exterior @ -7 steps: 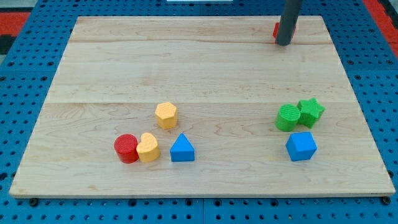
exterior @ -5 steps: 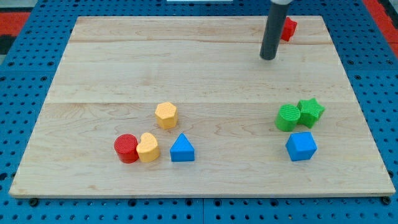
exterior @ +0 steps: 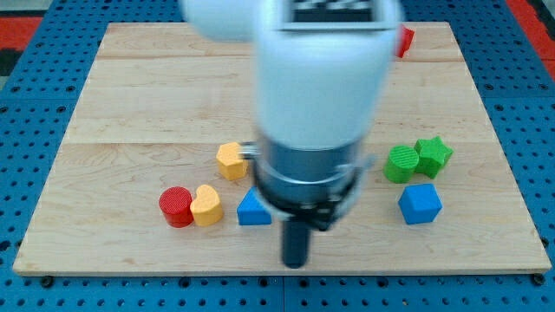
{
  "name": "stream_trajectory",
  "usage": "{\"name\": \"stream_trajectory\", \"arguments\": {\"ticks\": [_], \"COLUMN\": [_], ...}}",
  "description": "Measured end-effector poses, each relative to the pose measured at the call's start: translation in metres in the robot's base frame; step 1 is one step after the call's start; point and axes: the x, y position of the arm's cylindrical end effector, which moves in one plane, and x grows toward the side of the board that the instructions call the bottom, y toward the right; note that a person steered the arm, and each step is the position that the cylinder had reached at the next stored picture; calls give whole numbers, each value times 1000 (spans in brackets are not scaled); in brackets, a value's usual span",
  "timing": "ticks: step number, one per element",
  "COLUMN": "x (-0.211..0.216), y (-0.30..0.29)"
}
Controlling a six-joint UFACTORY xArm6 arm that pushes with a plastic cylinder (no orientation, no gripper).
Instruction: Move the red circle below the left side of the red star
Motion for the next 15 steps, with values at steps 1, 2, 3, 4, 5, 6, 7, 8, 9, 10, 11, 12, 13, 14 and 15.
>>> {"name": "stream_trajectory", "arguments": {"ticks": [1, 2, 3, 4, 5, 6, 7, 8, 9, 10, 11, 12, 13, 14, 15], "x": [-16, -34, -54, -84, -122, -162, -197, -222, -249, -267, -284, -315, -332, -351, -354], "y": [-66, -113, -150, -149, -132, -127, -97, -54, -15, -28, -45, -1, 55, 107, 121]}}
